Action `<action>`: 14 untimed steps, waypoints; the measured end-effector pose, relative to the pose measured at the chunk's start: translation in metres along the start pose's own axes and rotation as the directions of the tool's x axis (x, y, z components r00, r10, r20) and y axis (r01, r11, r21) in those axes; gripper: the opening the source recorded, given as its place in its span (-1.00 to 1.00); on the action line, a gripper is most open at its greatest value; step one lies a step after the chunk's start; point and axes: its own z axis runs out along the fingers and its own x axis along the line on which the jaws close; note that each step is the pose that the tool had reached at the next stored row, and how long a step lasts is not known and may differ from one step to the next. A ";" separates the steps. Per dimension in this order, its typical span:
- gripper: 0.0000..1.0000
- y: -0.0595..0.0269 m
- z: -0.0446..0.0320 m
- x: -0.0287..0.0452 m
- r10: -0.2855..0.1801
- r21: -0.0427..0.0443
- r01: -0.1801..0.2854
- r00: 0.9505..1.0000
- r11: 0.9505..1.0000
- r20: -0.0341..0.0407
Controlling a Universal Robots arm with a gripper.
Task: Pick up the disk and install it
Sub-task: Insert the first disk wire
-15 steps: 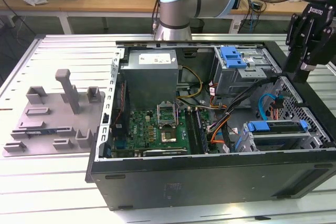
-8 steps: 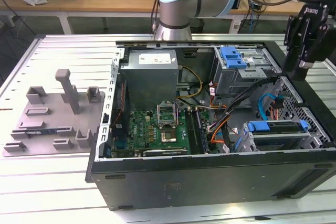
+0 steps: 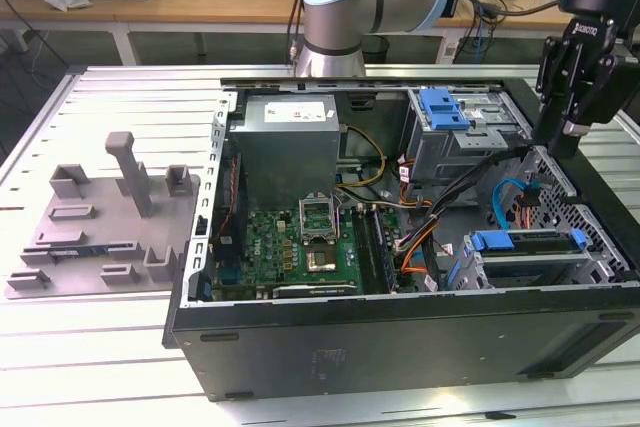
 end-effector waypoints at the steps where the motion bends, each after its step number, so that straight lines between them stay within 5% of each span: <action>1: 0.01 0.0001 0.0003 -0.0015 0.000 0.000 0.000 1.000 1.000 -0.002; 3: -0.17 0.0000 0.0010 -0.0043 0.001 0.001 -0.001 1.000 1.000 -0.006; 8: -0.17 -0.0013 0.0027 -0.0078 0.002 0.003 -0.002 1.000 1.000 -0.014; 10: -0.33 -0.0013 0.0034 -0.0083 0.002 0.004 -0.002 1.000 1.000 -0.017; 14: -0.47 -0.0013 0.0038 -0.0084 0.004 0.003 -0.004 1.000 1.000 -0.018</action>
